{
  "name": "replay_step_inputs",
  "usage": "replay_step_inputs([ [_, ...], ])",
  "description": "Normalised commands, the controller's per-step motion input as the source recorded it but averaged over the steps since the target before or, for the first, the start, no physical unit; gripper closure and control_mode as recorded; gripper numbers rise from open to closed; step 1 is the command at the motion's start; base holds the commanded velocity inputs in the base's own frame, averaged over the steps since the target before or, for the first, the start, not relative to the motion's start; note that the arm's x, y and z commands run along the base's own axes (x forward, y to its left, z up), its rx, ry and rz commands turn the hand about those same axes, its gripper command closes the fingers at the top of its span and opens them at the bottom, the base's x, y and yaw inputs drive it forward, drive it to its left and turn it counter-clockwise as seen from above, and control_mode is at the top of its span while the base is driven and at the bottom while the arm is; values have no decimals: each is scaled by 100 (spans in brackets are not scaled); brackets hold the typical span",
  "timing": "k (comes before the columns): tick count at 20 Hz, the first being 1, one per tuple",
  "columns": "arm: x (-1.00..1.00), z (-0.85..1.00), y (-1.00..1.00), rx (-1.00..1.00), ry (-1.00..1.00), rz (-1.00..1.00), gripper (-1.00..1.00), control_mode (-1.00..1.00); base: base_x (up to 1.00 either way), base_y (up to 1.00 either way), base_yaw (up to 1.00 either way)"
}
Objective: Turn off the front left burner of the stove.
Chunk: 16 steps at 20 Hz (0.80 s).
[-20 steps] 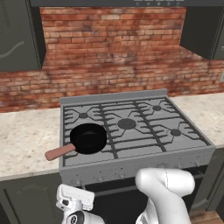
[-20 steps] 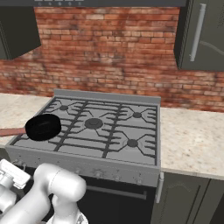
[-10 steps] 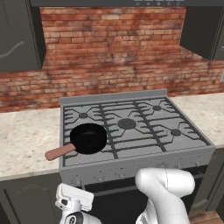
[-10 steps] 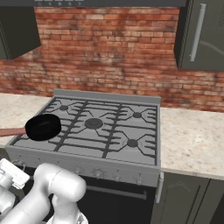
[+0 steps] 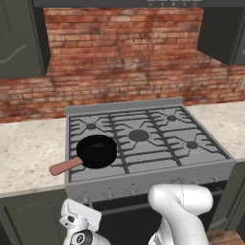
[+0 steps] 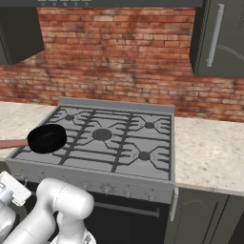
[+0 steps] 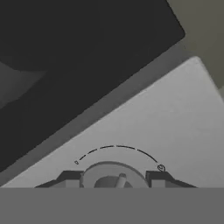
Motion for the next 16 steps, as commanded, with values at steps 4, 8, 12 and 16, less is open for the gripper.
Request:
replay_step_inputs([
  [4,-20,33,17,43,0,-23,100,-100,0,0,0],
  [8,-25,31,22,43,0,-24,100,-100,0,0,0],
  [12,-31,12,15,43,-3,-25,100,-100,0,0,0],
  [16,-24,0,11,41,-9,-26,100,-100,0,0,0],
])
